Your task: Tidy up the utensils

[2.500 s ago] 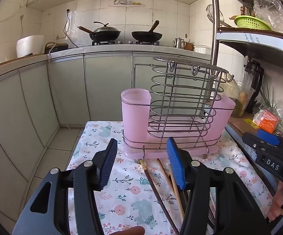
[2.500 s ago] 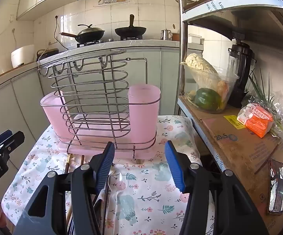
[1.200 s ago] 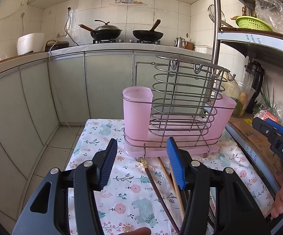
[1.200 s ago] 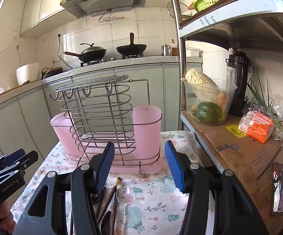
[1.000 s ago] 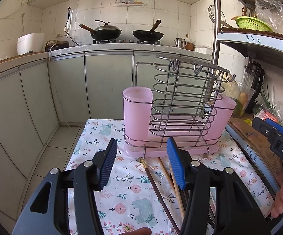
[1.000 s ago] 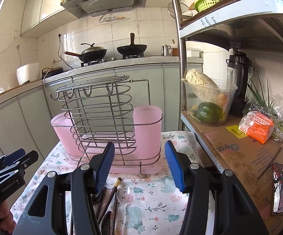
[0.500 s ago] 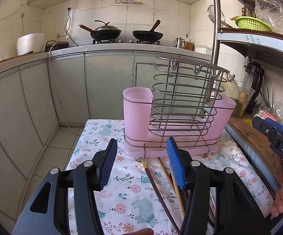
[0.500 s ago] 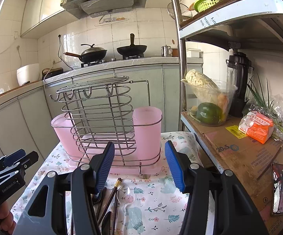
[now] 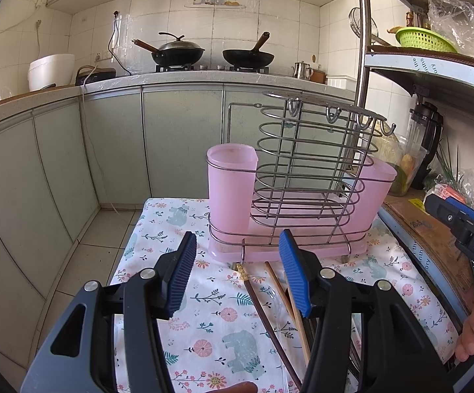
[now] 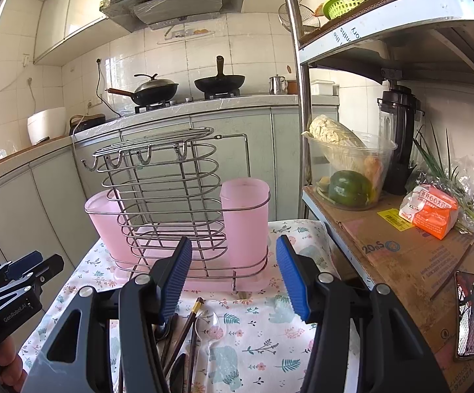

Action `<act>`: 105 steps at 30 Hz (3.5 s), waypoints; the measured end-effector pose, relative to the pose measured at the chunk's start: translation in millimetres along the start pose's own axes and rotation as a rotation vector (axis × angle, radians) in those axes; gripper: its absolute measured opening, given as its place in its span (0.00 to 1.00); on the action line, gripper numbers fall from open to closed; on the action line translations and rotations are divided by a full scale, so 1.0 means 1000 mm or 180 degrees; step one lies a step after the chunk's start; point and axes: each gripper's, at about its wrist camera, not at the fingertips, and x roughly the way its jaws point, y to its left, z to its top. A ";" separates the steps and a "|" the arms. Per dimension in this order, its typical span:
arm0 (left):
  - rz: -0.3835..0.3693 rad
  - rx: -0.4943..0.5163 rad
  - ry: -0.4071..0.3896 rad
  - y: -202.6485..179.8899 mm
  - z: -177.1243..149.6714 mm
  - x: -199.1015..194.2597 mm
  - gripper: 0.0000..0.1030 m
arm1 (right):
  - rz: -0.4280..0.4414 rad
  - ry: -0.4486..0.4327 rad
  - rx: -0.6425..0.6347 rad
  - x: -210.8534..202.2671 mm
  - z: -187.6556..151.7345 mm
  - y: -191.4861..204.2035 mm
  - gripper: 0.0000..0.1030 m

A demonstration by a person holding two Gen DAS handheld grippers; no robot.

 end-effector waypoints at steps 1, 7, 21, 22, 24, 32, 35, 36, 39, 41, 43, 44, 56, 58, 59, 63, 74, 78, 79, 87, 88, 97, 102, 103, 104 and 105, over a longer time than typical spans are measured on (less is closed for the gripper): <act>-0.0006 -0.0003 0.0014 0.001 0.000 0.001 0.52 | 0.0004 0.0029 -0.0012 0.002 -0.001 0.000 0.51; -0.0035 -0.0008 0.0164 0.010 -0.004 0.006 0.52 | 0.0102 0.0326 -0.0022 0.016 -0.010 -0.003 0.51; -0.0248 -0.0360 0.0926 0.031 -0.025 0.050 0.52 | 0.0092 0.0642 0.0080 0.033 -0.028 -0.017 0.51; -0.0287 -0.0385 0.1001 0.031 -0.026 0.054 0.52 | 0.0127 0.0667 0.0138 0.034 -0.029 -0.020 0.51; -0.0367 -0.0381 0.1119 0.028 -0.027 0.062 0.52 | 0.0204 0.0725 0.0223 0.038 -0.030 -0.026 0.51; -0.0504 -0.0175 0.1503 0.002 -0.025 0.094 0.25 | 0.0384 0.1015 0.0394 0.054 -0.034 -0.041 0.46; -0.0410 -0.0115 0.1653 -0.003 -0.028 0.112 0.21 | 0.0451 0.1128 0.0409 0.061 -0.037 -0.043 0.44; -0.0376 -0.0132 0.1715 -0.002 -0.030 0.120 0.21 | 0.0481 0.1170 0.0423 0.063 -0.039 -0.043 0.43; -0.0342 -0.0233 0.1894 0.001 -0.033 0.139 0.21 | 0.0633 0.1378 0.0498 0.077 -0.047 -0.043 0.37; -0.0355 -0.0283 0.1978 0.003 -0.035 0.148 0.21 | 0.0725 0.1543 0.0540 0.088 -0.052 -0.040 0.28; -0.0392 -0.0339 0.2041 0.005 -0.038 0.156 0.20 | 0.0798 0.1681 0.0612 0.099 -0.058 -0.038 0.28; -0.0423 -0.0364 0.2055 0.005 -0.039 0.158 0.18 | 0.0831 0.1753 0.0654 0.106 -0.060 -0.038 0.28; -0.0638 -0.0445 0.2063 0.033 -0.031 0.143 0.05 | 0.0950 0.2162 0.0704 0.155 -0.076 -0.023 0.28; -0.0638 -0.0445 0.2090 0.036 -0.031 0.143 0.05 | 0.0922 0.2207 0.0620 0.160 -0.080 -0.015 0.25; -0.0619 -0.0430 0.2111 0.037 -0.032 0.144 0.05 | 0.0876 0.2204 0.0543 0.161 -0.081 -0.011 0.17; -0.0542 -0.0349 0.2246 0.033 -0.037 0.149 0.05 | 0.0869 0.2239 0.0379 0.164 -0.083 0.000 0.04; -0.0509 -0.0047 0.2659 0.017 -0.033 0.171 0.08 | 0.0807 0.2320 0.0608 0.161 -0.077 -0.031 0.02; -0.0502 0.0082 0.2727 0.011 -0.031 0.178 0.08 | 0.0844 0.2437 0.0610 0.166 -0.078 -0.035 0.04; -0.0511 0.0108 0.2714 0.010 -0.031 0.178 0.07 | 0.0874 0.2472 0.0564 0.169 -0.077 -0.033 0.06; -0.0686 0.0084 0.2601 0.008 -0.022 0.158 0.05 | 0.1017 0.2486 0.0340 0.170 -0.073 -0.021 0.03; -0.0704 0.0086 0.2578 0.010 -0.021 0.154 0.05 | 0.1026 0.2465 0.0356 0.169 -0.073 -0.018 0.03; -0.0933 -0.0007 0.1993 0.037 0.004 0.090 0.05 | 0.1029 0.1835 0.0564 0.113 -0.044 -0.036 0.03; -0.0989 -0.0151 0.1491 0.050 0.020 0.051 0.05 | 0.1024 0.1351 0.0564 0.077 -0.018 -0.045 0.03; -0.0988 -0.0178 0.1375 0.049 0.022 0.044 0.05 | 0.1015 0.1272 0.0559 0.073 -0.013 -0.043 0.03; -0.0983 -0.0201 0.1259 0.051 0.026 0.036 0.05 | 0.1002 0.1200 0.0553 0.068 -0.009 -0.043 0.03; -0.0977 -0.0225 0.1151 0.051 0.029 0.030 0.05 | 0.0991 0.1131 0.0548 0.064 -0.007 -0.043 0.03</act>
